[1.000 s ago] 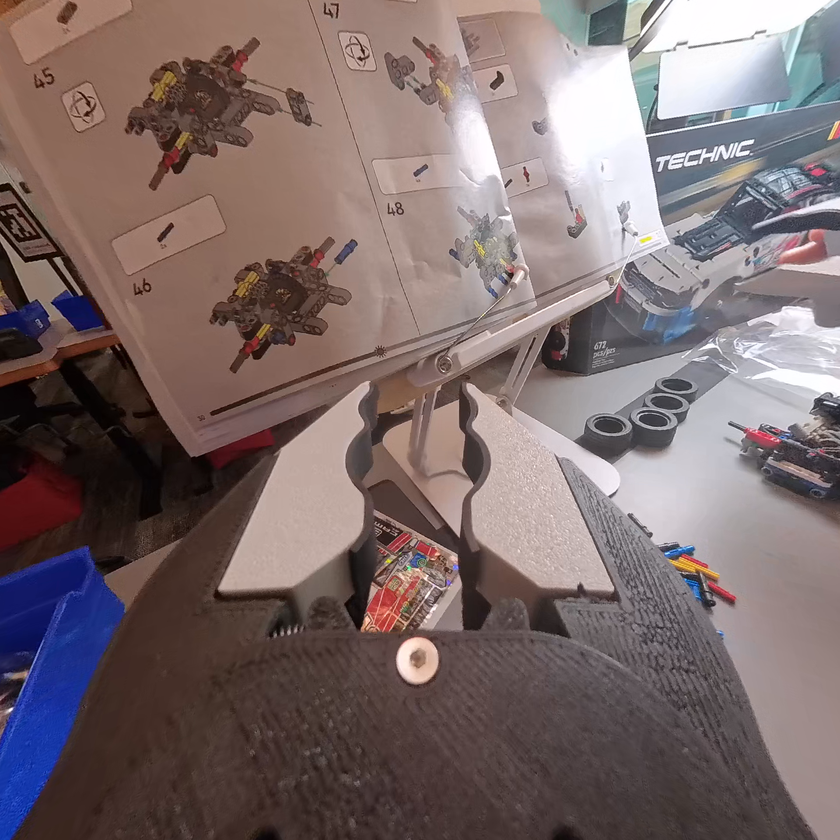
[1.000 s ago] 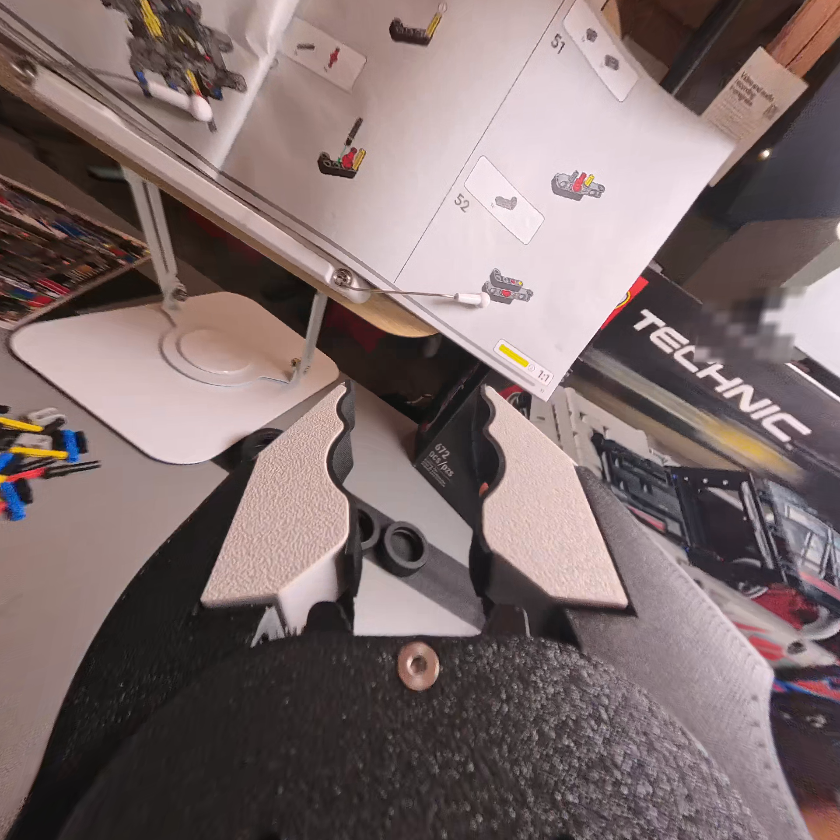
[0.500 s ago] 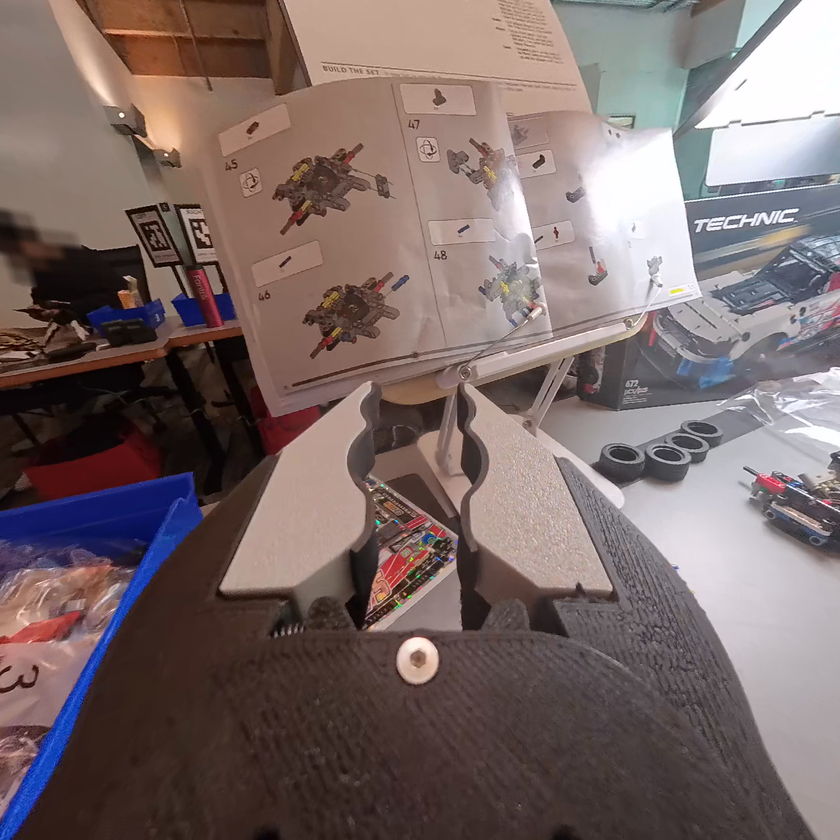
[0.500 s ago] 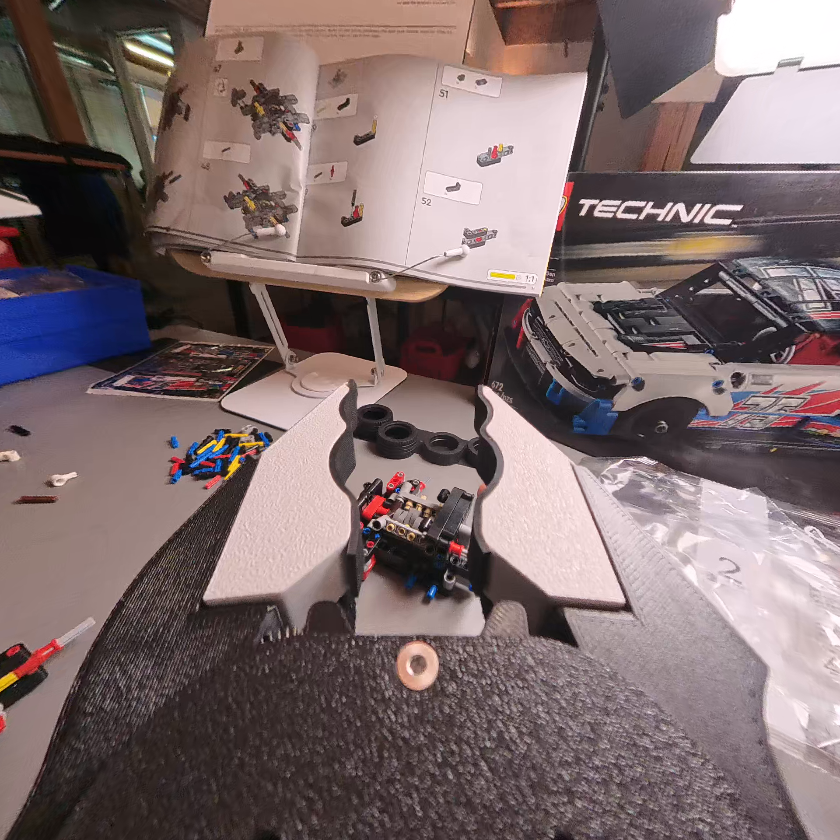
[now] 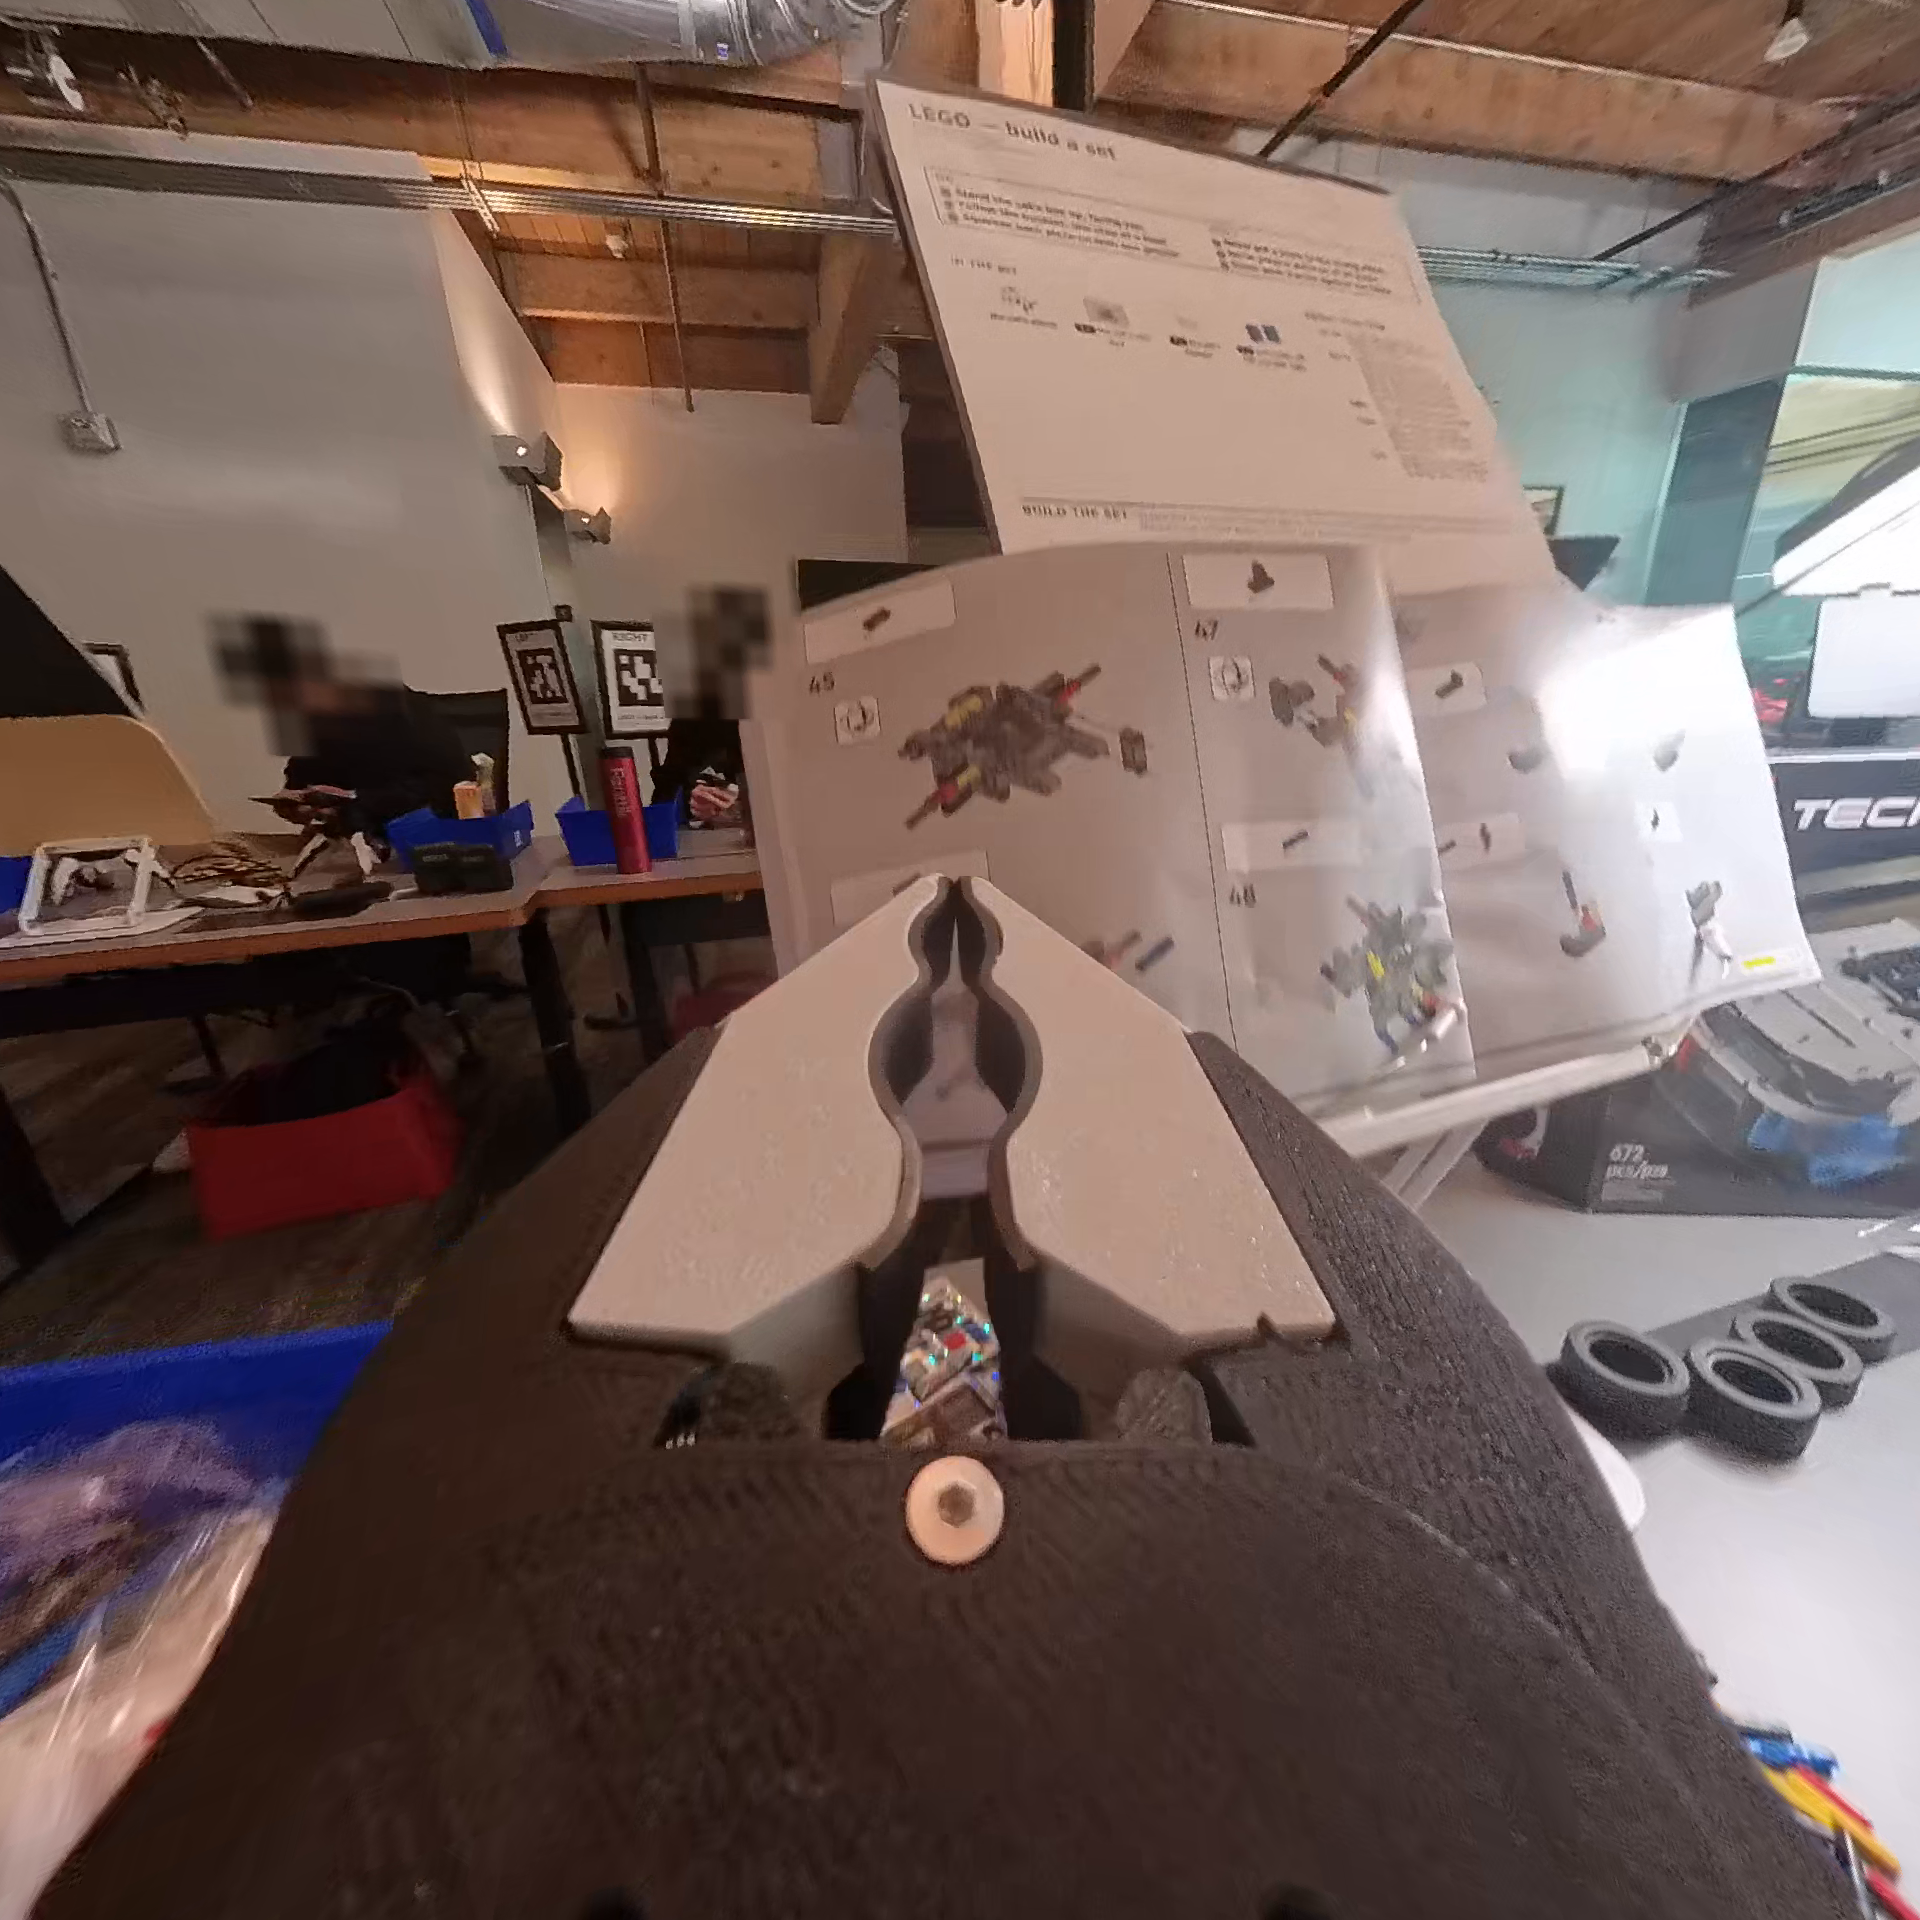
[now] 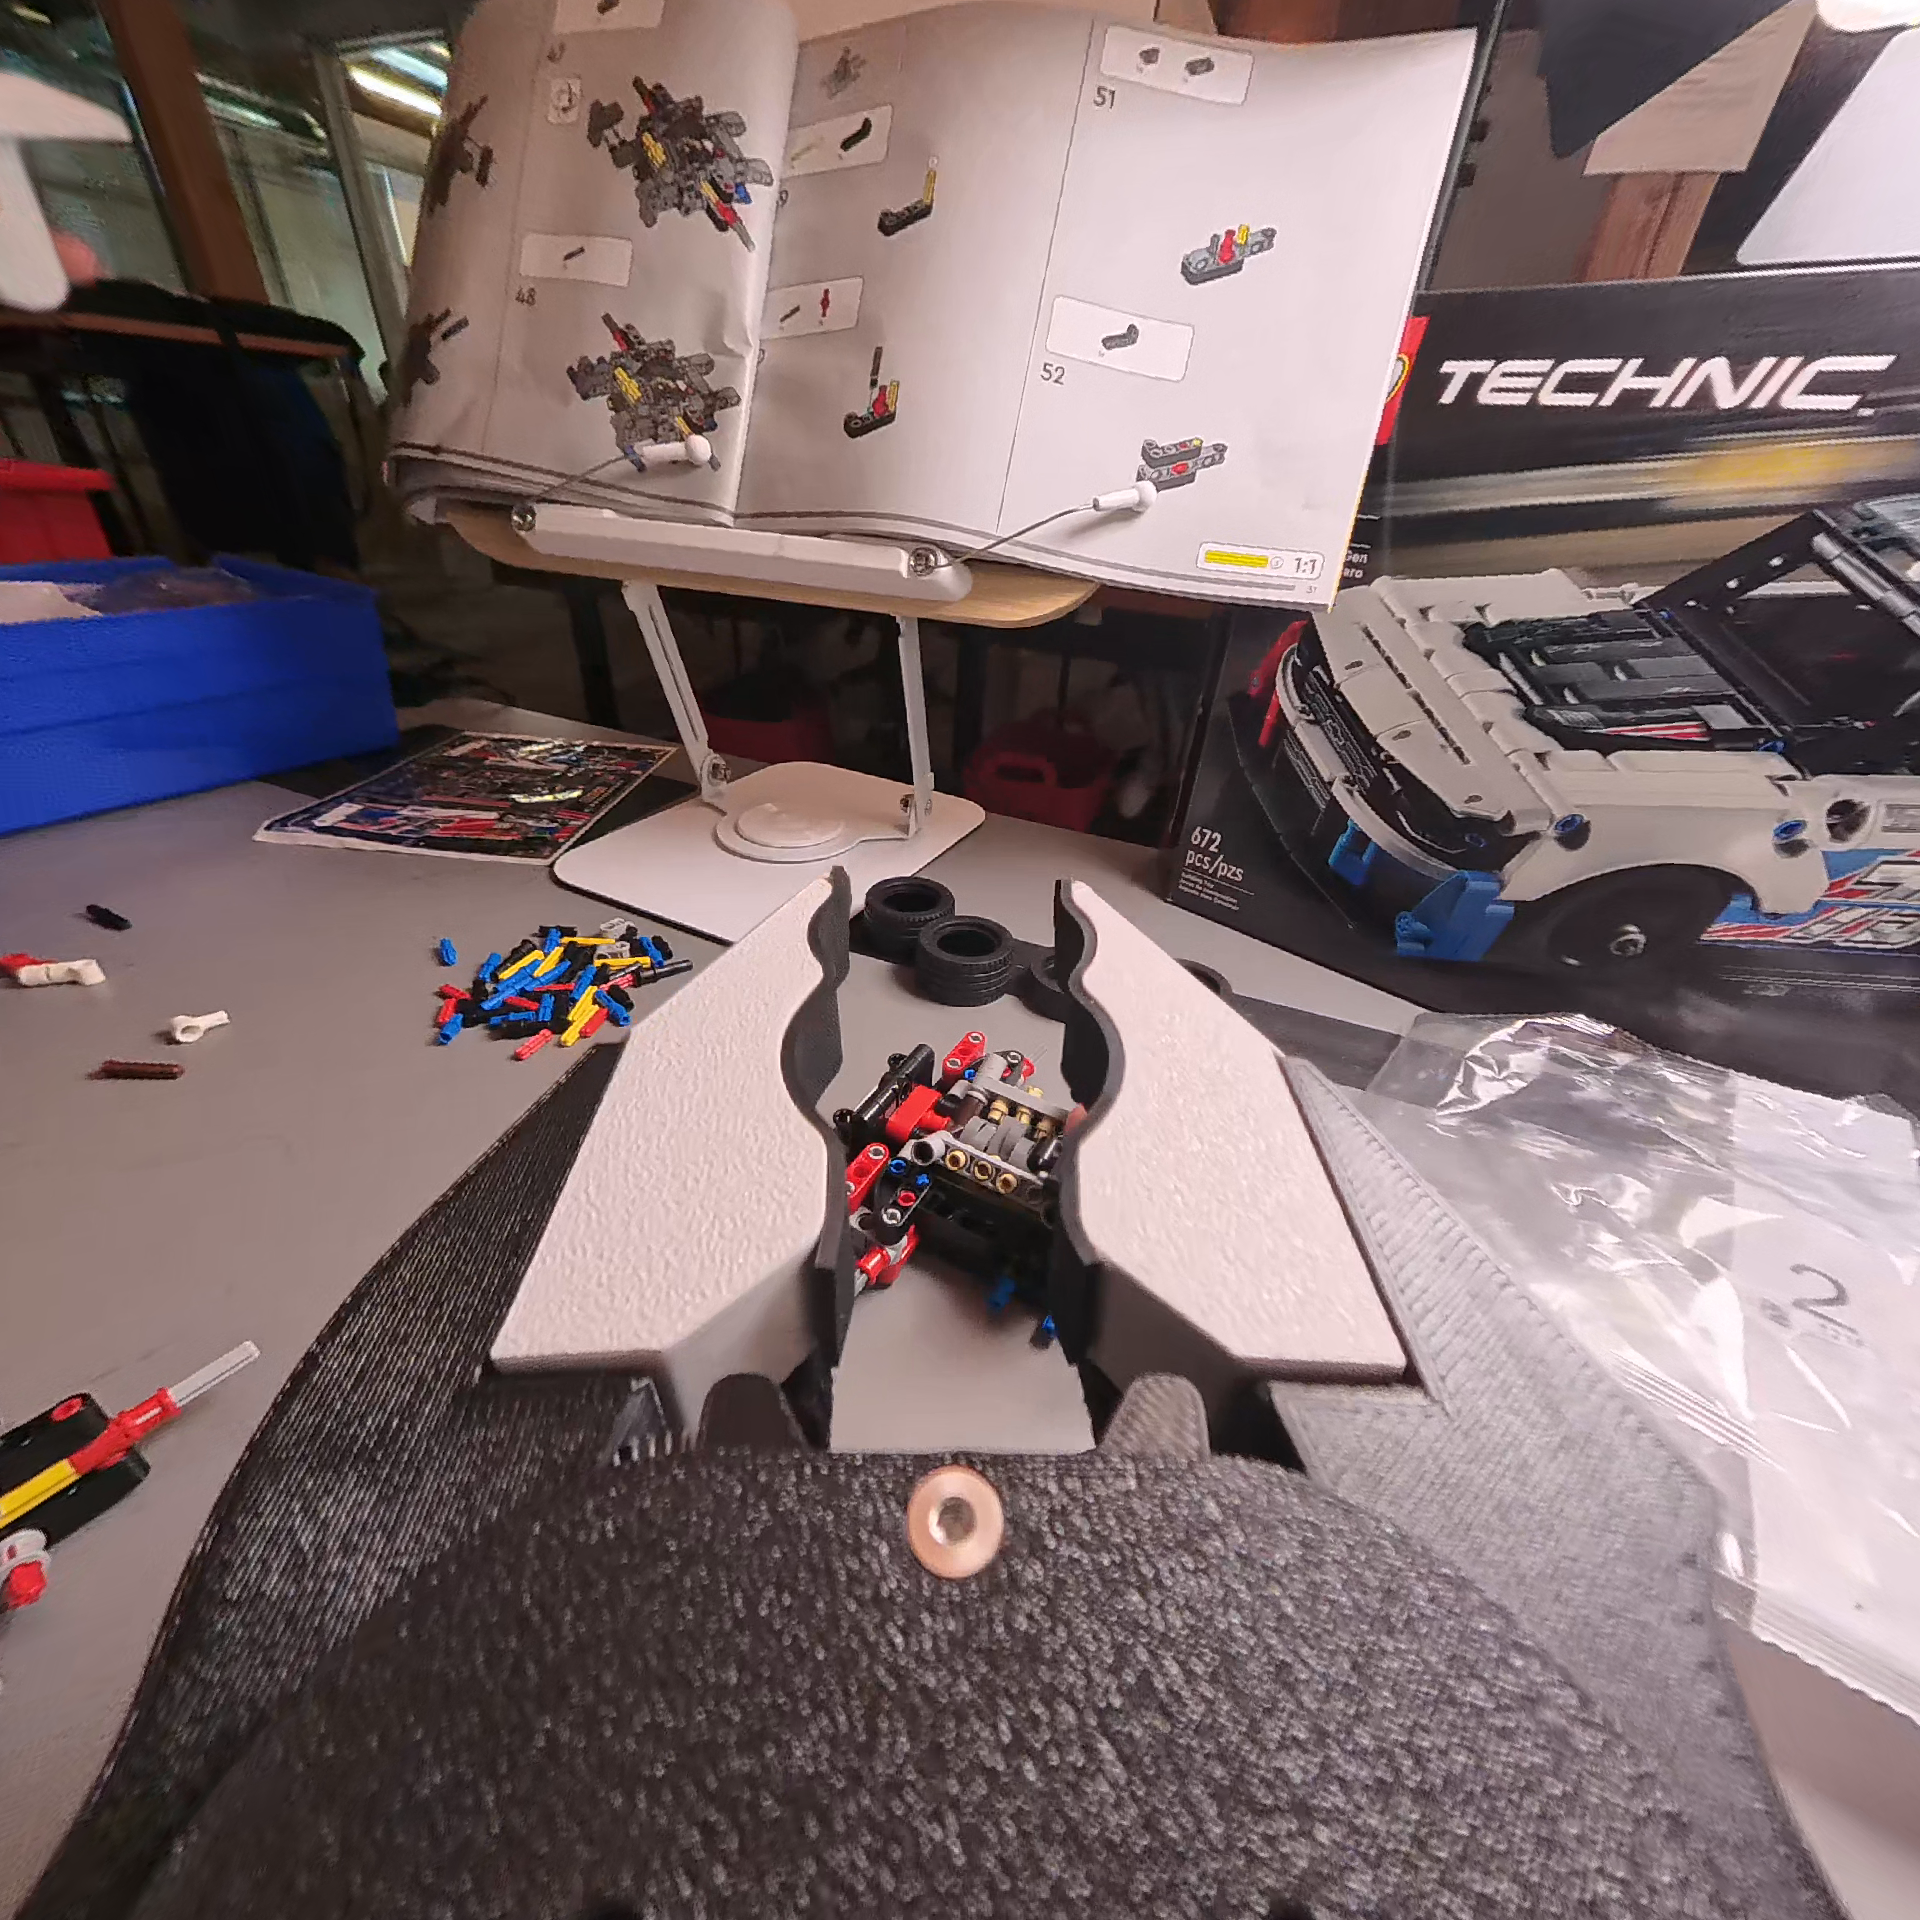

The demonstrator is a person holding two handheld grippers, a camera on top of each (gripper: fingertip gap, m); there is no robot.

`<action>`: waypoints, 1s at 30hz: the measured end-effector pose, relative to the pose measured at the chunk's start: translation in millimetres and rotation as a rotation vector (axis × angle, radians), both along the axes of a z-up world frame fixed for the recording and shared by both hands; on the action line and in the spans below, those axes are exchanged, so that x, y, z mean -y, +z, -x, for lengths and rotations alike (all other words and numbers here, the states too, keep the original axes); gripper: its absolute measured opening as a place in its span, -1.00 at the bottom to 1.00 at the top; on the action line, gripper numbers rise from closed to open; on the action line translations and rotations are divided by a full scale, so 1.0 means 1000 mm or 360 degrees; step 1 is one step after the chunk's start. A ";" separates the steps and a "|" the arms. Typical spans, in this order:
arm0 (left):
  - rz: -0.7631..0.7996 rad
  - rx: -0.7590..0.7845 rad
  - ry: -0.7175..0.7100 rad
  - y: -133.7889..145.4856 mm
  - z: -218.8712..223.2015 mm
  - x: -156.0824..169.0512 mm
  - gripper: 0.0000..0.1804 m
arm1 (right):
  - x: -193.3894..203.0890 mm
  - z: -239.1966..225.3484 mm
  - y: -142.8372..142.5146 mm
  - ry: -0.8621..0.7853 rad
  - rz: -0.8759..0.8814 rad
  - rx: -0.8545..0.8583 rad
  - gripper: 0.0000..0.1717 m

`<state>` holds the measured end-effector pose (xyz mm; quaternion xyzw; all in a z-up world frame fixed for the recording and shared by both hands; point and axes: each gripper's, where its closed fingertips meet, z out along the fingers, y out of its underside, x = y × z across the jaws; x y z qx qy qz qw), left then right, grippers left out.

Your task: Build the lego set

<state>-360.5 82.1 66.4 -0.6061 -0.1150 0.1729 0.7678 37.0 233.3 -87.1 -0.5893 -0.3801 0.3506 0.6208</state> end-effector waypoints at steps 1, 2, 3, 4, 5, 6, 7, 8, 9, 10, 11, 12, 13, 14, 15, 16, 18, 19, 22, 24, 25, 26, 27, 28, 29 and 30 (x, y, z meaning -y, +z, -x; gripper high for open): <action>-0.0002 0.0021 -0.0024 0.010 0.007 -0.009 -1.00 | 0.001 0.001 0.000 -0.0003 -0.0002 0.0006 -0.57; -0.0005 0.0037 -0.0044 0.020 0.015 -0.017 -1.00 | 0.001 0.001 -0.001 -0.0007 -0.0010 0.0014 -0.58; -0.0003 0.0051 -0.0064 0.029 0.021 -0.026 -1.00 | 0.002 0.002 -0.001 -0.0011 -0.0023 0.0026 -0.59; 0.0007 0.0061 -0.0082 0.035 0.027 -0.034 -1.00 | 0.003 0.003 -0.001 -0.0015 -0.0034 0.0038 -0.60; 0.0015 0.0067 -0.0092 0.041 0.033 -0.041 -1.00 | 0.004 0.004 -0.001 -0.0016 -0.0040 0.0048 -0.60; 0.0023 0.0065 -0.0097 0.045 0.037 -0.048 -1.00 | 0.006 0.006 -0.001 -0.0012 -0.0042 0.0057 -0.60; 0.0040 0.0060 -0.0096 0.048 0.042 -0.053 -1.00 | 0.010 0.007 0.000 -0.0002 -0.0045 0.0063 -0.60; 0.0063 0.0053 -0.0088 0.049 0.046 -0.057 -1.00 | 0.015 0.009 0.002 0.0015 -0.0053 0.0070 -0.60; 0.0085 0.0039 -0.0080 0.050 0.049 -0.059 -1.00 | 0.021 0.009 0.005 0.0034 -0.0071 0.0081 -0.60; 0.0106 0.0019 -0.0076 0.050 0.050 -0.060 -1.00 | 0.027 0.009 0.007 0.0049 -0.0091 0.0092 -0.60; 0.0124 -0.0002 -0.0072 0.050 0.050 -0.059 -1.00 | 0.034 0.008 0.010 0.0064 -0.0103 0.0096 -0.61; 0.0141 -0.0024 -0.0070 0.049 0.049 -0.058 -1.00 | 0.041 0.007 0.012 0.0082 -0.0100 0.0090 -0.61; 0.0160 -0.0045 -0.0069 0.048 0.048 -0.056 -1.00 | 0.049 0.004 0.015 0.0102 -0.0078 0.0075 -0.61; 0.0181 -0.0062 -0.0073 0.046 0.045 -0.054 -1.00 | 0.056 0.001 0.016 0.0122 -0.0043 0.0052 -0.61; 0.0201 -0.0076 -0.0079 0.044 0.042 -0.052 -1.00 | 0.063 -0.001 0.018 0.0144 -0.0002 0.0031 -0.61; 0.0219 -0.0086 -0.0090 0.041 0.037 -0.049 -1.00 | 0.070 -0.005 0.018 0.0161 0.0038 0.0014 -0.61; 0.0240 -0.0101 -0.0143 0.037 0.021 -0.043 -1.00 | 0.082 -0.011 0.017 0.0182 0.0075 -0.0002 -0.61; 0.0256 -0.0100 -0.0185 0.033 0.011 -0.040 -1.00 | 0.086 -0.015 0.015 0.0180 0.0076 -0.0002 -0.62; 0.0318 -0.0040 -0.0395 0.008 -0.035 -0.035 -0.99 | 0.090 -0.022 0.001 0.0148 0.0044 0.0014 -0.64; 0.0357 -0.0045 -0.0503 -0.012 -0.066 -0.030 -0.96 | 0.087 -0.024 -0.009 0.0138 0.0086 0.0010 -0.65; 0.0397 -0.0047 -0.0558 -0.026 -0.081 -0.028 -0.95 | 0.087 -0.024 -0.011 0.0152 0.0122 0.0006 -0.65; 0.0444 -0.0042 -0.0623 -0.041 -0.097 -0.027 -0.92 | 0.087 -0.024 -0.012 0.0162 0.0140 -0.0004 -0.65; 0.0501 -0.0033 -0.0690 -0.059 -0.111 -0.028 -0.89 | 0.087 -0.024 -0.011 0.0168 0.0139 -0.0013 -0.65; 0.0583 -0.0026 -0.0746 -0.079 -0.124 -0.030 -0.88 | 0.087 -0.024 -0.011 0.0171 0.0132 -0.0014 -0.66; 0.0694 -0.0027 -0.0791 -0.102 -0.133 -0.035 -0.87 | 0.087 -0.024 -0.012 0.0177 0.0130 -0.0010 -0.67; 0.0819 -0.0025 -0.0833 -0.126 -0.141 -0.041 -0.86 | 0.087 -0.023 -0.014 0.0186 0.0134 -0.0005 -0.67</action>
